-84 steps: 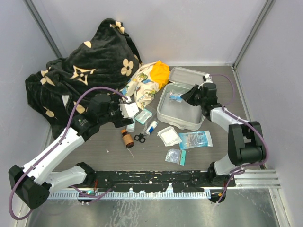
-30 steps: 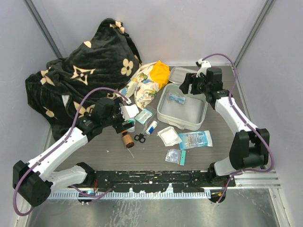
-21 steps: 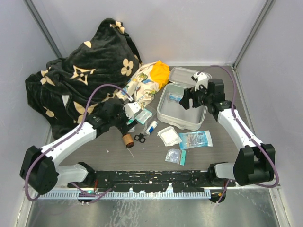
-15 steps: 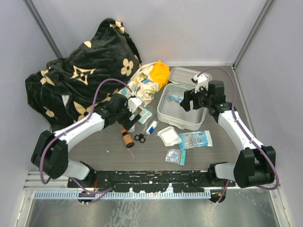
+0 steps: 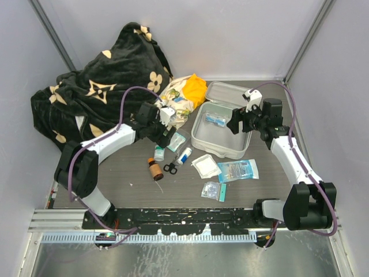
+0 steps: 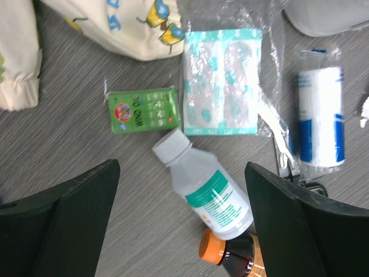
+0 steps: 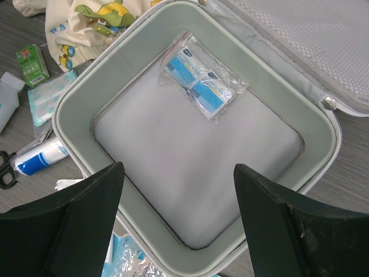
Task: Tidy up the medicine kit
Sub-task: Pick up the medical item at the center of the board.
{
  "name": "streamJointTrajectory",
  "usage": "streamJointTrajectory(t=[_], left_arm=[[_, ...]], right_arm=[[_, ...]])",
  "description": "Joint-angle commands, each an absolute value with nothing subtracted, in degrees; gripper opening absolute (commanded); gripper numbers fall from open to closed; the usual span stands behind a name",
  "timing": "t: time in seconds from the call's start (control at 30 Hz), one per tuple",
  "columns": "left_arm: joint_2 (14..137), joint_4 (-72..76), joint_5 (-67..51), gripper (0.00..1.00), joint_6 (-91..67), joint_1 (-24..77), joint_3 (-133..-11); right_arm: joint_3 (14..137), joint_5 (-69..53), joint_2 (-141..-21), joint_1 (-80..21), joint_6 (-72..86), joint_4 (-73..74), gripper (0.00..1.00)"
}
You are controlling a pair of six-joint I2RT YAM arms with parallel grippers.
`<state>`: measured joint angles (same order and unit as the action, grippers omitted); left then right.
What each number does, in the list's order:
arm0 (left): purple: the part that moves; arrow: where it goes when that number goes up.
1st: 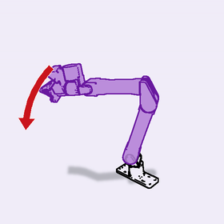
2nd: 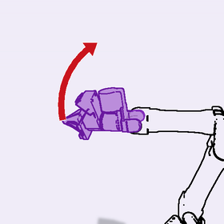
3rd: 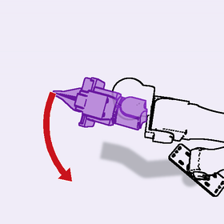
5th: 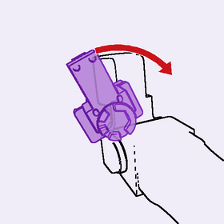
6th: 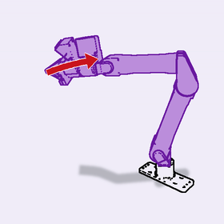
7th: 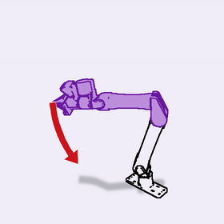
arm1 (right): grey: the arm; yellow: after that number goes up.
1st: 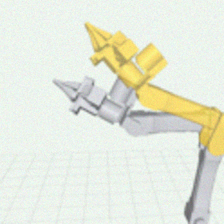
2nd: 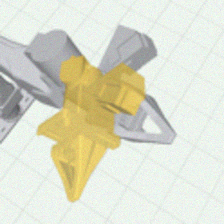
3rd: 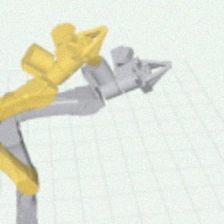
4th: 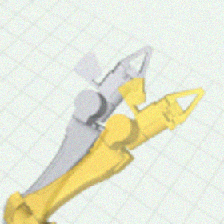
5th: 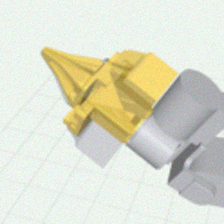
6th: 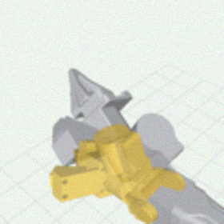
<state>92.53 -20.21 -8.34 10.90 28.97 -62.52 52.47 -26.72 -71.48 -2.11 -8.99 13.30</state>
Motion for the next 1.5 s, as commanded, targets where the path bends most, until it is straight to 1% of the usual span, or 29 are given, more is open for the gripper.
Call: streamJointTrajectory(t=[0.0, 0.1, 0.23, 0.3, 0.4, 0.47, 0.57, 0.7, 1.13, 1.3, 1.47], left_arm=[[95.5, -15.6, -13.7, 0.88, 11.3, 29.9, -67.5], [98.5, -15.0, -14.7, 0.78, 12.6, 30.8, -69.6], [101.9, -14.8, -16.2, 0.72, 13.7, 31.8, -71.9], [103.3, -14.8, -16.7, 0.71, 14.5, 32.3, -72.8], [105.2, -14.8, -16.8, 0.75, 14.9, 32.8, -73.6], [106.2, -14.4, -17.1, 0.75, 15.0, 33.1, -73.7], [107.4, -14.2, -16.0, 0.75, 15.4, 33.8, -73.5], [108.5, -13.1, -14.0, 0.71, 15.6, 34.6, -72.3], [108.7, -8.7, -9.9, 0.49, 17.8, 36.1, -67.9], [107.9, -8.2, -10.1, 0.37, 17.8, 36.1, -67.1], [107.1, -8.7, -11.6, 0.23, 17.6, 36.1, -67.8]], right_arm=[[52.9, -27.6, -69.5, -1.8, -10.3, 10.7, 0.83], [52.7, -27.6, -69.8, -1.3, -11.2, 10.9, 0.83], [52.8, -27.6, -69.8, -0.9, -11.4, 11.2, 0.83], [52.7, -27.9, -69.5, -0.6, -11.4, 11.1, 0.83], [52.6, -28.2, -69.2, -0.2, -11.4, 11.1, 0.83], [52.8, -28.1, -68.9, 0.0, -11.6, 11.1, 0.83], [52.7, -28.1, -68.3, 0.1, -11.7, 11.0, 0.83], [52.7, -28.3, -67.7, 0.2, -11.9, 10.9, 0.83], [52.6, -27.8, -67.6, 0.3, -12.5, 11.1, 0.83], [52.8, -27.7, -67.9, 0.3, -12.8, 11.1, 0.83], [52.7, -27.6, -67.9, 0.3, -12.9, 11.2, 0.83]])
